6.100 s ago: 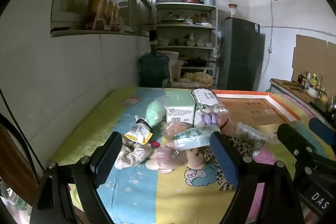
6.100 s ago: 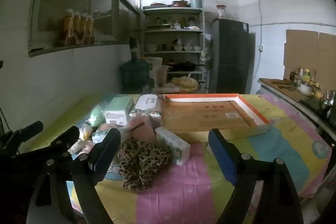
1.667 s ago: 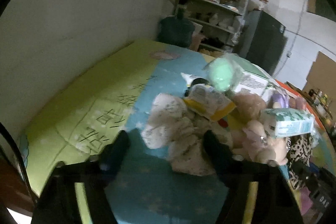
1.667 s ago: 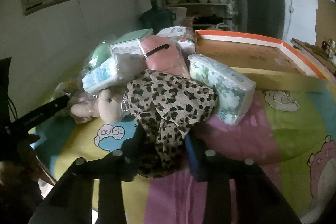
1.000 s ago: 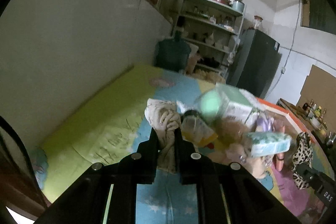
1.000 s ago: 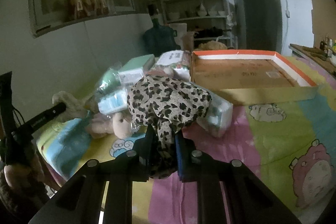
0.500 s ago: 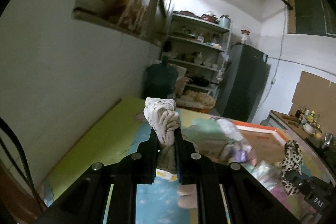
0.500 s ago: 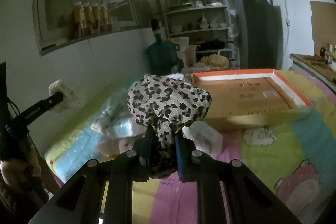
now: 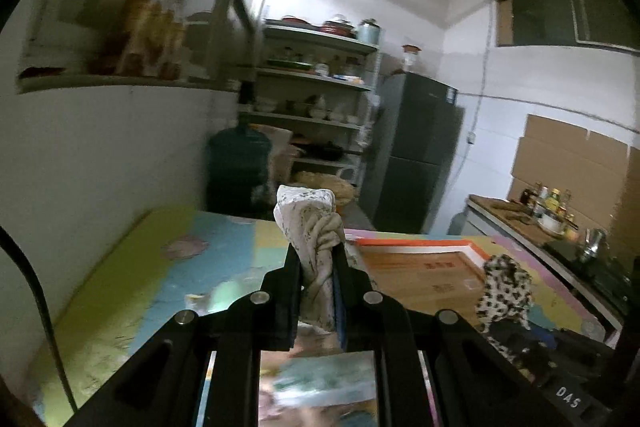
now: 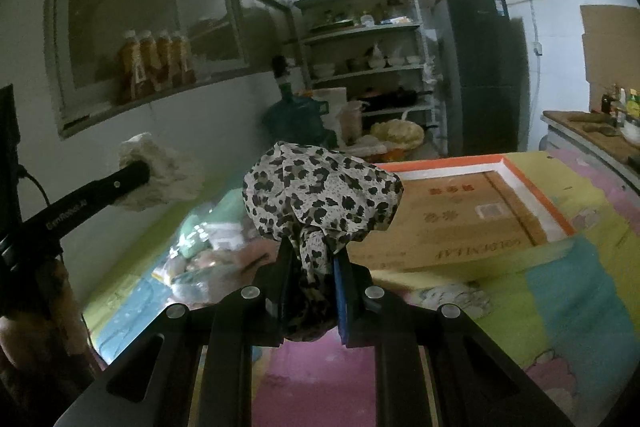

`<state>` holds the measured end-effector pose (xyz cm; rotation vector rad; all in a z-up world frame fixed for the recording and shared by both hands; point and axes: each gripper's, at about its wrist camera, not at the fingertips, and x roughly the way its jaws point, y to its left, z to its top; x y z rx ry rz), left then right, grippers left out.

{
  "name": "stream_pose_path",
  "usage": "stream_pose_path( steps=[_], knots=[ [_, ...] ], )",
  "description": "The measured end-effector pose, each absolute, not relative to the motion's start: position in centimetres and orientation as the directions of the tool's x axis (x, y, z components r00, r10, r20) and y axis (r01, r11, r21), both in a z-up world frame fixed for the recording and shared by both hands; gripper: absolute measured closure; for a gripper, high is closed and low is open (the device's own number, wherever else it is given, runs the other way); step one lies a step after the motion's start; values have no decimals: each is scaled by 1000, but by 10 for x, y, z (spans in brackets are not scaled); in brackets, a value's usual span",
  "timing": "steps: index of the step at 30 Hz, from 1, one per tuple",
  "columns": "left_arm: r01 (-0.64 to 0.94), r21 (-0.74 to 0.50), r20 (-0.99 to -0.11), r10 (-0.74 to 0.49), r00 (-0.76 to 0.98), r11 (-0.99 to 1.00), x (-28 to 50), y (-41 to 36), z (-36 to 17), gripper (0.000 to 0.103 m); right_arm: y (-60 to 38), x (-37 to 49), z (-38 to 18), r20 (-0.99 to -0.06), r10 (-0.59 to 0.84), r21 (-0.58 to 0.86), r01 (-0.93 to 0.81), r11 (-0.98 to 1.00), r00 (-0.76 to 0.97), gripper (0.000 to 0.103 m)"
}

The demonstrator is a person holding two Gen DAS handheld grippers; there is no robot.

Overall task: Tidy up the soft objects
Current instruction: 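Carry the white cloth with the left gripper while the right carries the leopard cloth to the tray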

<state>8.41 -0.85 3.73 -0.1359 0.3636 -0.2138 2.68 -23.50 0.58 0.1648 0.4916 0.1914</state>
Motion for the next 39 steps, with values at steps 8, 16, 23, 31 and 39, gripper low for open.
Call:
stream_pose_path(
  steps=[8, 16, 23, 31, 39],
  knots=[
    [281, -171, -345, -324, 881, 944, 103, -65, 38, 89, -270, 41, 13, -455, 191, 205, -106, 973, 870, 85],
    [367, -203, -369, -418, 830, 908, 123, -119, 33, 89, -309, 51, 20, -456, 130, 175, -54, 983, 880, 85],
    [437, -235, -398, -496, 772, 868, 137, -165, 23, 89, -354, 60, 16, -471, 73, 186, 18, 982, 879, 85],
    [483, -266, -424, -551, 719, 834, 150, -211, 6, 89, -392, 78, 4, -503, 30, 188, 75, 979, 864, 85],
    [488, -292, -473, -567, 674, 823, 168, -243, -19, 89, -422, 103, -11, -547, 7, 187, 114, 976, 837, 85]
  ],
)
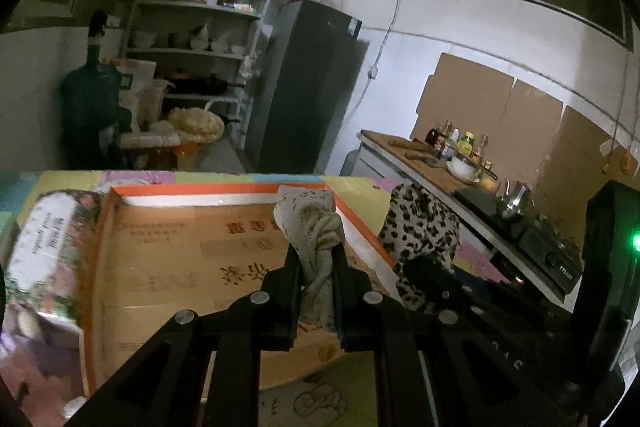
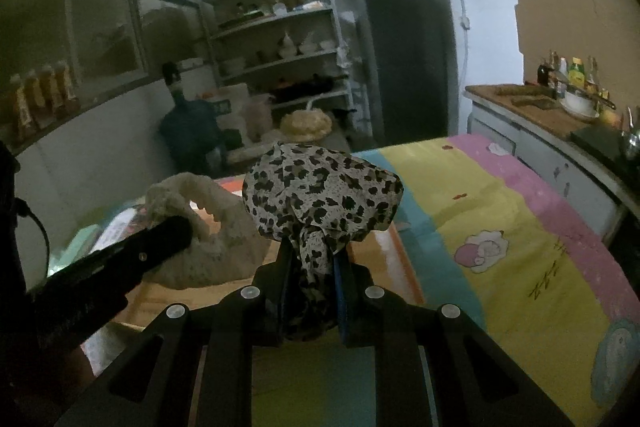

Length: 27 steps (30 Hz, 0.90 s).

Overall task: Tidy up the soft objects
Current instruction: 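Carry the white cloth with the left gripper while the right carries the leopard cloth to the tray, then open the left gripper over the tray while the right releases the leopard cloth beside it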

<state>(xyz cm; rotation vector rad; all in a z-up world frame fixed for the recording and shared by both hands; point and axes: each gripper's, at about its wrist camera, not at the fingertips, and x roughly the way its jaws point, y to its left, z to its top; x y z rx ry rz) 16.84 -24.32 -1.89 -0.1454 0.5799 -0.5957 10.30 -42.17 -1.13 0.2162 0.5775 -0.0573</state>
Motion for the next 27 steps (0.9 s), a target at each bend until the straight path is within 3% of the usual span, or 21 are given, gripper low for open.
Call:
stream_pose_path(
  steps=[27],
  knots=[
    [470, -281, -623, -532, 574, 837, 199, -278, -63, 89, -447, 149, -52, -682, 32, 197, 142, 970, 731, 84]
  ],
)
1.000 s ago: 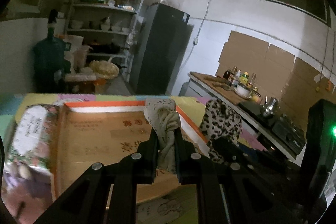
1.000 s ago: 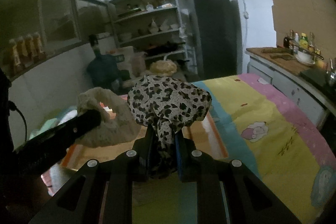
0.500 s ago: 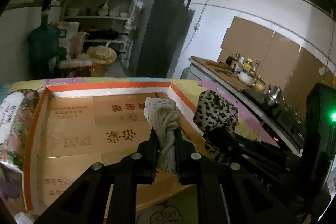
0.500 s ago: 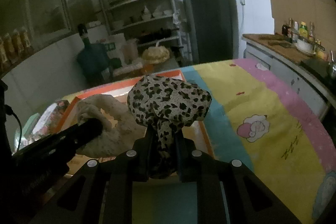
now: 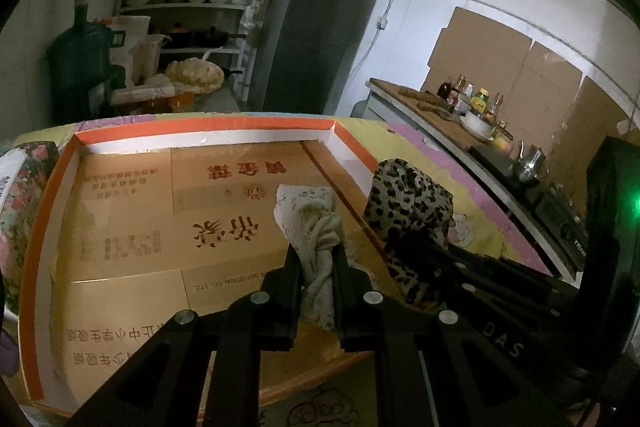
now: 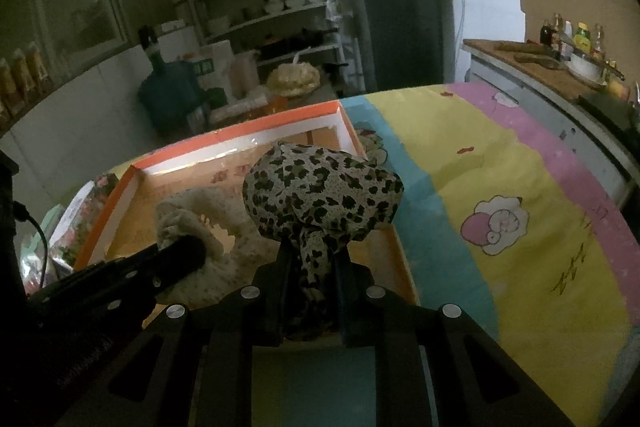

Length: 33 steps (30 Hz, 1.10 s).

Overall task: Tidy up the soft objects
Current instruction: 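Open the left gripper over the tray while the right releases the leopard cloth beside it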

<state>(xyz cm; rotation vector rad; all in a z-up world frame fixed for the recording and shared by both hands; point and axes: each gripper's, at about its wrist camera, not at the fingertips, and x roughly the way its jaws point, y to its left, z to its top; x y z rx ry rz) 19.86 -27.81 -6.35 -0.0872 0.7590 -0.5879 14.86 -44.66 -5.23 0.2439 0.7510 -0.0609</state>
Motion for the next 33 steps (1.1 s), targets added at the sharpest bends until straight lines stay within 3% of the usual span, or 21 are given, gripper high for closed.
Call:
stream_pose_path(
  steps=[8, 16, 20, 33],
  knots=[
    [452, -264, -644, -504, 575, 852, 201, -280, -68, 86, -447, 151, -56, -694, 44, 203, 137, 970, 718, 76],
    [402, -261, -631, -471, 617, 877, 201, -271, -64, 56, -447, 147, -53, -675, 37, 206, 140, 968, 737, 62],
    [387, -252, -619, -456, 640, 887, 198, -266, -60, 52, -448, 144, -49, -660, 41, 218, 139, 966, 751, 56],
    [398, -217, -560, -448, 697, 891, 177, -253, -37, 46, -447, 129, -29, -602, 40, 242, 134, 961, 797, 49]
  ],
)
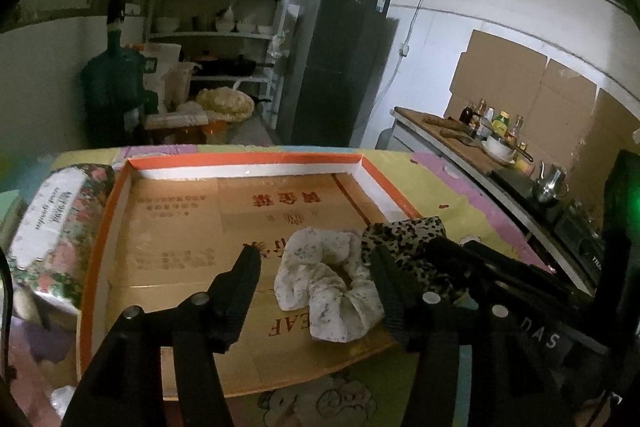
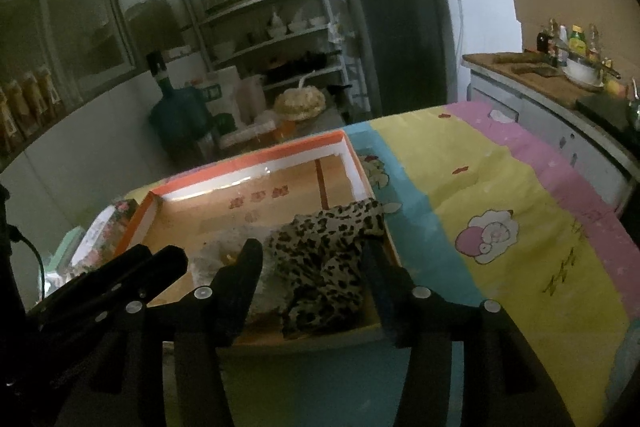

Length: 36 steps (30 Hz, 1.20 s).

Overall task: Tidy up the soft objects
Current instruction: 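Open the left gripper over the tray while the right releases the leopard cloth beside it, then move both tools back toward the pile of soft items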

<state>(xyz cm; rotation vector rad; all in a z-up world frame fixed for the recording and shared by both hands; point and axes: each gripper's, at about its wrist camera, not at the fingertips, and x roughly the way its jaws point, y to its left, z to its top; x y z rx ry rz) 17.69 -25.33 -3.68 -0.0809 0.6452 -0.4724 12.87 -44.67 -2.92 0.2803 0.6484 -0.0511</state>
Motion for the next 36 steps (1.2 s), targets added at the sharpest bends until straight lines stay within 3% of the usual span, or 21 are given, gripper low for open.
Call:
stream_pose_path(
  steps=[5, 9, 10, 12, 36],
  knots=[
    [391, -205, -536, -437, 722, 897, 168, -241, -28, 44, -439, 119, -22, -589, 30, 231, 133, 964, 808, 46],
    [388, -206, -511, -437, 740, 898, 161, -226, -19, 24, -432, 113, -16, -580, 37, 237, 125, 963, 814, 42],
    [387, -204, -504, -435, 746, 899, 160, -223, -17, 19, -430, 111, -14, -577, 39, 238, 122, 964, 816, 37],
    [383, -195, -484, -428, 763, 903, 154, -217, -12, 16, -424, 107, -11, -570, 41, 239, 118, 964, 820, 33],
    [283, -128, -394, -311, 865, 950, 102, -127, 26, 15, -334, 68, 27, -496, 85, 204, 20, 979, 864, 29]
  ],
)
